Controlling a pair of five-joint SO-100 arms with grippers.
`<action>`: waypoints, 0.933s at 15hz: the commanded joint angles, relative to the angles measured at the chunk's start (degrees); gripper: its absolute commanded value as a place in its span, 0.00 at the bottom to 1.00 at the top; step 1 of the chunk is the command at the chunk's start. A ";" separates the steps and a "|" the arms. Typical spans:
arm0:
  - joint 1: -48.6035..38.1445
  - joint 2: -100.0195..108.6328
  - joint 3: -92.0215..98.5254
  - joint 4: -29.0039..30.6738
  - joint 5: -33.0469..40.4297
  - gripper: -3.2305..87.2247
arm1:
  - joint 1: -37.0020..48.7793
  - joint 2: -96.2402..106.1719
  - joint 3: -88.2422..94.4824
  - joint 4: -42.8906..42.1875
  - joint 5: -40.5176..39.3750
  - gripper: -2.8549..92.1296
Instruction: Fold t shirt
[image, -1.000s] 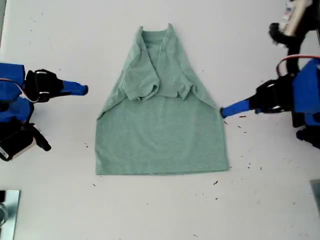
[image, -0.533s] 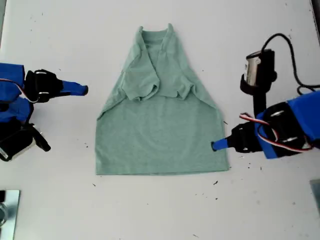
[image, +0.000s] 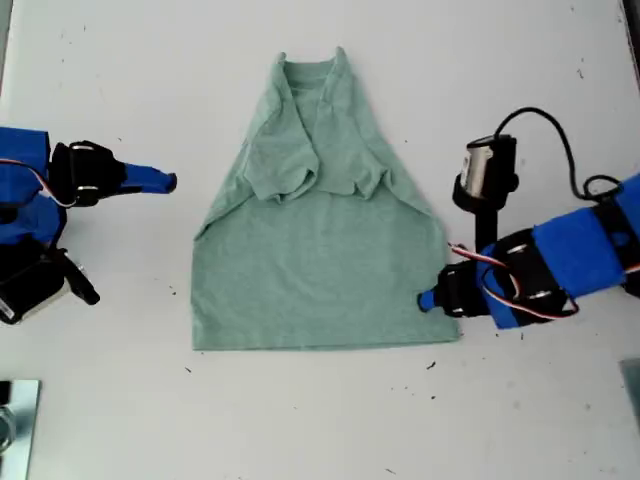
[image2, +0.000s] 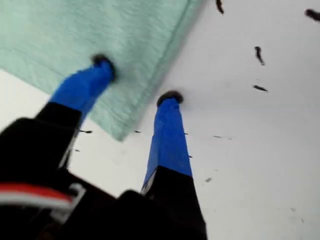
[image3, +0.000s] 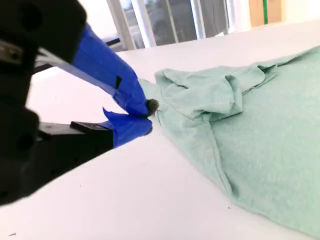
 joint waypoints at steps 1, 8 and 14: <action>0.70 0.53 0.70 0.09 0.00 0.03 | -1.93 -1.67 7.29 -10.63 0.35 0.08; 0.62 0.79 0.79 0.09 0.44 0.03 | 0.97 9.40 -16.35 24.17 -7.29 0.02; 0.62 0.79 0.79 0.09 0.44 0.03 | 1.32 -14.41 -51.94 32.08 -16.08 0.01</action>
